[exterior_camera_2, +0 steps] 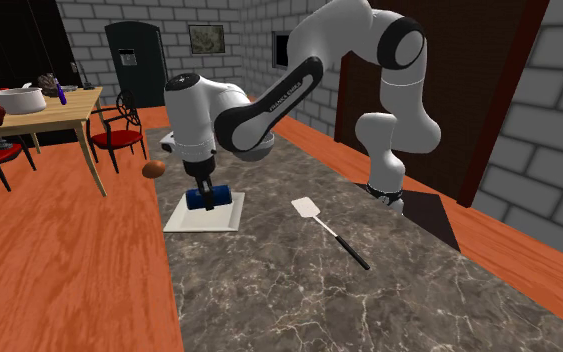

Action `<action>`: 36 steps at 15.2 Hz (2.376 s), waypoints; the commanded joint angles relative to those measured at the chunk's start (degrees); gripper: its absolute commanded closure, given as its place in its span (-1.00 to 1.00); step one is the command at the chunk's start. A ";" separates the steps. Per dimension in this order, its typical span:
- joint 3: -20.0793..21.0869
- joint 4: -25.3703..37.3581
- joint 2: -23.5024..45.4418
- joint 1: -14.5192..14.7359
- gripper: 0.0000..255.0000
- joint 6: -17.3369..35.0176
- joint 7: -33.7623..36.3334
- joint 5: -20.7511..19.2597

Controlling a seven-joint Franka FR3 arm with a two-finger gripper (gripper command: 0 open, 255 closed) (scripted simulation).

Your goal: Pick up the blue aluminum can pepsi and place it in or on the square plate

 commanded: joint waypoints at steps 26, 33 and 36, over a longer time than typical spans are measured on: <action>0.53 4.83 -0.20 1.53 1.00 -5.38 1.76 -0.02; 0.96 3.22 1.28 1.17 1.00 -2.49 1.80 0.74; 0.96 3.22 1.28 1.17 1.00 -2.49 1.80 0.74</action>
